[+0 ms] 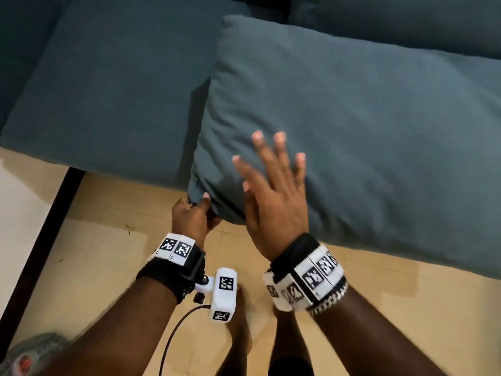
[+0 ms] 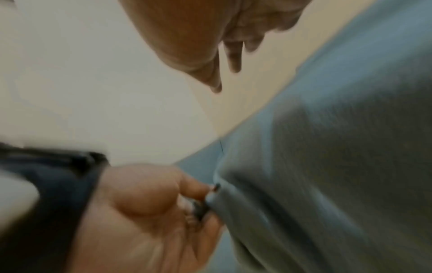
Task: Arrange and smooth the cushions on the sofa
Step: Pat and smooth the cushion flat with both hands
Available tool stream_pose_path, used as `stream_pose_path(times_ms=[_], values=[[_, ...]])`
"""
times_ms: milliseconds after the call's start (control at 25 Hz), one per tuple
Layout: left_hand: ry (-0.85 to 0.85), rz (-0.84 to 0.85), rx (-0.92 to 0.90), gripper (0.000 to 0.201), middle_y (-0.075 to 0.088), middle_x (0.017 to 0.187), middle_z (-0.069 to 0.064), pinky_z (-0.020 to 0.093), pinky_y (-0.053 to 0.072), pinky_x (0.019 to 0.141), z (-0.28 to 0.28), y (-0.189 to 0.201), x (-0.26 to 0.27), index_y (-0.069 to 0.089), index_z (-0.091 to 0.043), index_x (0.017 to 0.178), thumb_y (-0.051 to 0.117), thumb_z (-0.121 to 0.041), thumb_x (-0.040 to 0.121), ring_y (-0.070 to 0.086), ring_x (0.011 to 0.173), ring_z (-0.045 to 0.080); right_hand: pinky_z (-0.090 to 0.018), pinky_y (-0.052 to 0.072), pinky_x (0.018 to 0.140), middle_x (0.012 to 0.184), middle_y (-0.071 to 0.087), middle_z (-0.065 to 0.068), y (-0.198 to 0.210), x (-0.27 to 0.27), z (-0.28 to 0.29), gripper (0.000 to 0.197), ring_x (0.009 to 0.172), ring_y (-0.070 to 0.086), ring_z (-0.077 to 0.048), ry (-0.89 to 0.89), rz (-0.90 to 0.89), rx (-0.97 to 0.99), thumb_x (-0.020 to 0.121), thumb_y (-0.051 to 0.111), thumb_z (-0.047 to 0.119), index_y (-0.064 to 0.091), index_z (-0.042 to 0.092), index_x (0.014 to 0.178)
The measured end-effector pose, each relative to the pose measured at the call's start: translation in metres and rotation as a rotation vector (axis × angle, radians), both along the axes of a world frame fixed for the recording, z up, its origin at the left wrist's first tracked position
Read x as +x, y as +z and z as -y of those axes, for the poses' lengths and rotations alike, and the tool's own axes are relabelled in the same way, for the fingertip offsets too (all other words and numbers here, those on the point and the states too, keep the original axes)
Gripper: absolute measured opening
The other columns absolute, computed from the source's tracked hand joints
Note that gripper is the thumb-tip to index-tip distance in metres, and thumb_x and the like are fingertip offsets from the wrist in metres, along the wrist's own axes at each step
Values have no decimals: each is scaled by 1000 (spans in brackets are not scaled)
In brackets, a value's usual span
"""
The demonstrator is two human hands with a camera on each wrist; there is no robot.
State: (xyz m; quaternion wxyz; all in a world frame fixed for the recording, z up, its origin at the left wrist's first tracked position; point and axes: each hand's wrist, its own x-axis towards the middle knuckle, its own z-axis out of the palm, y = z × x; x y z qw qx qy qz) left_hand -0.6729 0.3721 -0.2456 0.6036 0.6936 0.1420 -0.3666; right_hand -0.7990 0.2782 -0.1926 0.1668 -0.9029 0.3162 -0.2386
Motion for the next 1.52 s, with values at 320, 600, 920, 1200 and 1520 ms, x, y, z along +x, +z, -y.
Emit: stream_pose_path(times_ms=[320, 600, 920, 1200, 1520], values=[[70, -281, -7, 74, 36, 147, -20, 65, 47, 99, 15, -9, -78, 2, -66, 151, 46, -77, 93, 52, 123, 37, -64, -4, 124, 173, 1, -3, -30, -65, 40, 56, 158, -16, -24, -135, -279, 71, 107, 29, 37, 24, 33, 162], [161, -910, -152, 129, 45, 152, 25, 68, 23, 117, 65, 10, -137, 44, -18, 149, 14, -108, 62, 39, 141, 51, -70, 11, 121, 173, 4, -4, -37, -103, 61, 62, 159, -2, -27, -211, -430, -34, 105, 30, 45, 13, 31, 163], [309, -878, -221, 123, 63, 134, 27, 72, 34, 109, 93, 18, -154, 58, -12, 138, 31, -106, 63, 53, 128, 50, -69, 4, 122, 168, 13, -25, -2, -160, 79, 59, 157, 7, -39, -478, -58, -141, 107, 28, 40, 23, 15, 160], [350, -795, -222, 92, 63, 113, 24, 74, 47, 80, 130, 44, -139, 63, -11, 115, 36, -92, 80, 59, 98, 44, -63, -2, 123, 163, 20, -31, 34, -176, 99, 56, 155, 9, -48, -534, 272, -164, 99, 41, 27, 41, 9, 152], [251, -620, -237, 67, 71, 127, 11, 62, 48, 103, 156, 75, -177, 66, -23, 134, 37, -72, 98, 66, 118, 37, -59, -6, 124, 169, 17, -19, 10, -201, 149, 60, 158, 7, -39, -637, 135, -59, 104, 36, 42, 37, 15, 158]])
